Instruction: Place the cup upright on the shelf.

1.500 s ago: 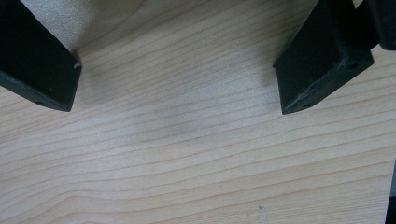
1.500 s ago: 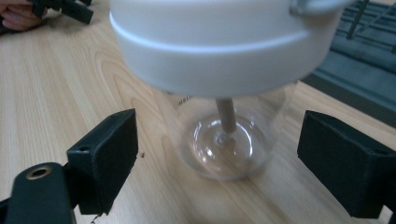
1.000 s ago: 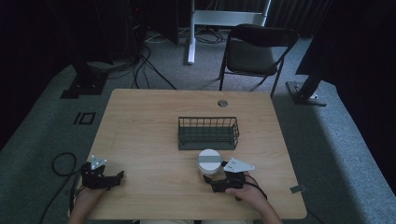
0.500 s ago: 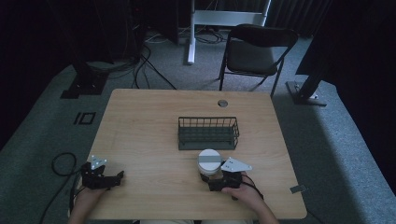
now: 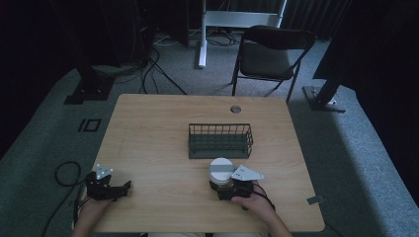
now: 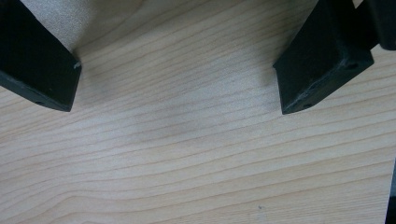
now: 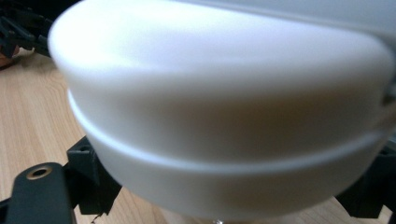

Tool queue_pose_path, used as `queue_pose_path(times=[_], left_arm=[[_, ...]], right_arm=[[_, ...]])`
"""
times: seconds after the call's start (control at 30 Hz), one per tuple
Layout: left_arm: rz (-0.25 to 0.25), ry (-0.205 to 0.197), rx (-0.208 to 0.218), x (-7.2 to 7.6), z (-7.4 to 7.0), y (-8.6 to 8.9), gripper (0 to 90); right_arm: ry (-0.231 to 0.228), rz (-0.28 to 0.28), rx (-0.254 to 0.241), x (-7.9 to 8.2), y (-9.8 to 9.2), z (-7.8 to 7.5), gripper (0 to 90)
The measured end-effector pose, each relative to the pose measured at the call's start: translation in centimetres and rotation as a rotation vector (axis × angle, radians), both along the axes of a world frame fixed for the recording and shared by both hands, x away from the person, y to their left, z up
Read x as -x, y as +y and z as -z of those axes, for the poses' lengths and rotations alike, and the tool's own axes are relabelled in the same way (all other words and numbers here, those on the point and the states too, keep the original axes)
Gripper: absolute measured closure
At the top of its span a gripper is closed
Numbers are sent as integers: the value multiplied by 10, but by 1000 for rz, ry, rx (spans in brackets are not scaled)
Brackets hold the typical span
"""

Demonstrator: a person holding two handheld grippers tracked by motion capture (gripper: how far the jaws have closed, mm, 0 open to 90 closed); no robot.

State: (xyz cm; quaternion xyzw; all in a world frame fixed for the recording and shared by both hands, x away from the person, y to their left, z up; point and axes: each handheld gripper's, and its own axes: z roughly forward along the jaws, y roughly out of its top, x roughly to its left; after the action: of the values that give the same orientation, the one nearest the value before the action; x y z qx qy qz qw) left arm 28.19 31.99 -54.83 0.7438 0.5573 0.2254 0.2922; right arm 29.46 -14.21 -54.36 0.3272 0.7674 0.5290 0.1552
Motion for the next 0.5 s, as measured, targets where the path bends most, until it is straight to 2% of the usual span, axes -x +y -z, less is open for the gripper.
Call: queue_pose_path(times=[0.33, 0.5], left_arm=[[0, 0, -1, 0, 0, 0, 2], [0, 0, 0, 0, 0, 0, 2]], right_arm=[[-9, 8, 7, 0, 1, 1, 159], [-19, 9, 32, 0, 2, 0, 171]])
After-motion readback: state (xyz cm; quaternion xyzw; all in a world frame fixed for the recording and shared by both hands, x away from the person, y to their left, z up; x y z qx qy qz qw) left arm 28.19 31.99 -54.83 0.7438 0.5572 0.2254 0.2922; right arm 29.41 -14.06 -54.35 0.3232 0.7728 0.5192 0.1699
